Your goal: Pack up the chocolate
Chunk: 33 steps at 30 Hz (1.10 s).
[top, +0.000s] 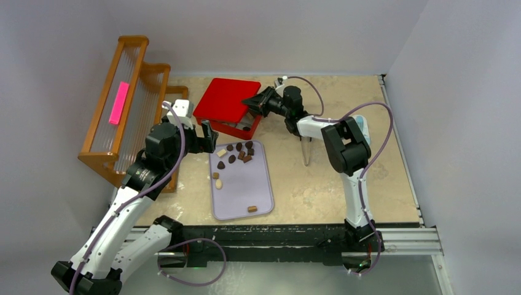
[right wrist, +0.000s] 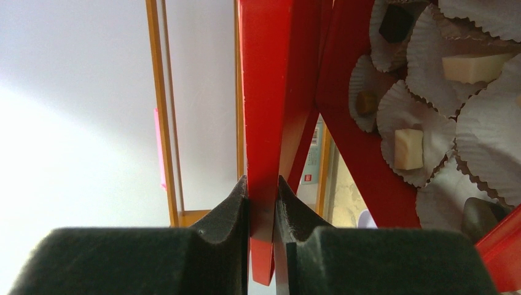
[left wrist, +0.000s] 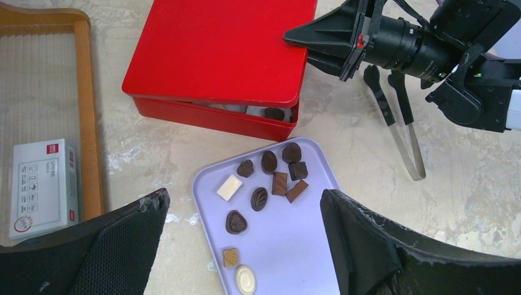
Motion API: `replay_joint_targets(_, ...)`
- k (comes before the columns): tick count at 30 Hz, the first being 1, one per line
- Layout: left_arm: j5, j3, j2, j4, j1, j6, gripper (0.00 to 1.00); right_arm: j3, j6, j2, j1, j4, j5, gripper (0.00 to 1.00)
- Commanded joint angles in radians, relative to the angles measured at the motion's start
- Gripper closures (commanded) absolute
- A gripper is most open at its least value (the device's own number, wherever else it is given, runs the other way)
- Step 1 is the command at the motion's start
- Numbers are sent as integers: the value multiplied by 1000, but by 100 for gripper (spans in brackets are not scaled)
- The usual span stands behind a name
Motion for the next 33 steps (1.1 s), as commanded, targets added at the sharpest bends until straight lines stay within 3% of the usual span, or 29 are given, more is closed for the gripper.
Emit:
replay_joint_targets(1, -15, -3, -11, 29, 2, 16, 8, -10, -5, -8, -28, 75, -15, 91)
replay_joint_targets(14, -51, 4, 14, 24, 2, 23, 5, -73, -15, -21, -53, 50, -32, 74)
replay_joint_targets(18, -105, 37, 54, 8, 2, 23, 0, -72, -70, -56, -60, -64, -23, 71)
replay_joint_targets(25, -108, 137, 195, -56, 2, 2, 0, -25, -172, -79, -82, -307, -23, 67)
replay_joint_targets(33, -133, 297, 397, -78, 2, -39, 6, -56, -269, -135, -104, -421, 33, 66)
